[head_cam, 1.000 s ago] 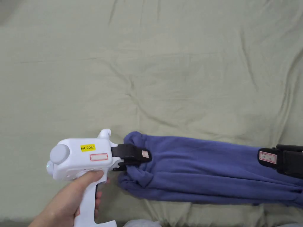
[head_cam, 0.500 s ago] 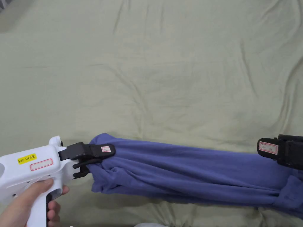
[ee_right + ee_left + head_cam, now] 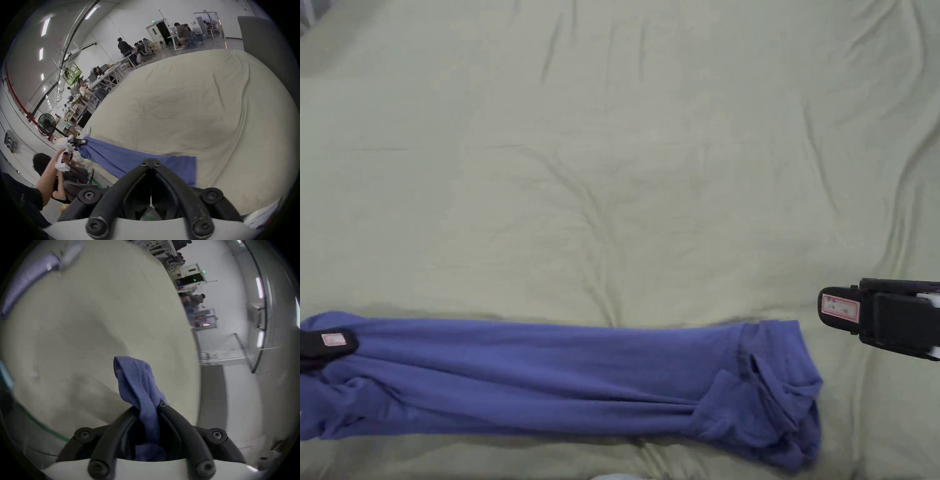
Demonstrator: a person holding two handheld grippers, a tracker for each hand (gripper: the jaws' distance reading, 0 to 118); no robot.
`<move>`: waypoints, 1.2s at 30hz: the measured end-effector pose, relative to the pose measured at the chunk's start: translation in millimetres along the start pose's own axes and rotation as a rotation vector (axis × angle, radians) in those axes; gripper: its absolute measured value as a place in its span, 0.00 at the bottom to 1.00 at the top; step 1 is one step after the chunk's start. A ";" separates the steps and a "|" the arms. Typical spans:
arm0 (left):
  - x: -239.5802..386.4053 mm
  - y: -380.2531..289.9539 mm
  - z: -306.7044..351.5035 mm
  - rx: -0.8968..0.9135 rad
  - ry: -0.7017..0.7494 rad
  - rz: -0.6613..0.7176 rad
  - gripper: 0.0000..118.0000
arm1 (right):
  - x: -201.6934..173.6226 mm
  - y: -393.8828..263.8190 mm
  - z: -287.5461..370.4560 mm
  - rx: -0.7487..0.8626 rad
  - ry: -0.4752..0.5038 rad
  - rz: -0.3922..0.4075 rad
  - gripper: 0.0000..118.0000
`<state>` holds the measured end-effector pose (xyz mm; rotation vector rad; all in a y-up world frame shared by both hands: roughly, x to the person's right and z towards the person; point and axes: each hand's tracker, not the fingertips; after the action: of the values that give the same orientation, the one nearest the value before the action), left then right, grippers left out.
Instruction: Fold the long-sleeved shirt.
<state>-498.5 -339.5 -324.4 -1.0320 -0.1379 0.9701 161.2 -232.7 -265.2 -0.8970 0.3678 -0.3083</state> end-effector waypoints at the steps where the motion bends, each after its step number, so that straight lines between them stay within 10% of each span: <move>1: 8.3 -8.3 -0.7 -0.001 0.013 -0.014 0.01 | 2.2 -1.2 0.7 -0.012 -0.013 -0.006 0.00; 5: 91.1 -66.4 -33.2 -0.038 -0.174 -0.053 0.01 | 5.3 -8.8 9.6 -0.036 -0.050 -0.011 0.00; 11: 219.7 -154.1 -110.0 -0.122 -0.039 -0.370 0.02 | 10.4 -18.1 46.0 -0.012 -0.062 -0.003 0.00; 19: 270.8 -256.2 -230.8 -0.303 -0.001 -0.352 0.06 | 36.7 -35.2 78.6 0.011 -0.063 -0.032 0.00; 21: 267.4 -268.0 -257.6 -0.321 0.074 -0.379 0.45 | 43.1 -37.7 80.2 0.012 -0.061 -0.039 0.00; 26: 264.9 -286.1 -273.9 -0.327 -0.034 -0.304 0.98 | 51.7 -43.4 85.7 0.026 -0.034 -0.056 0.00; 34: 302.3 -262.1 -160.4 -0.200 -0.281 -0.388 0.92 | 61.8 -44.4 111.8 0.121 0.056 -0.099 0.00; 36: 292.5 -252.8 -143.5 -0.157 -0.205 -0.432 0.44 | 63.4 -44.7 115.3 0.142 0.059 -0.107 0.00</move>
<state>-94.7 -258.8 -302.2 -0.9896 -0.5907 0.6730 263.2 -204.5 -175.2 -0.7708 0.3481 -0.4548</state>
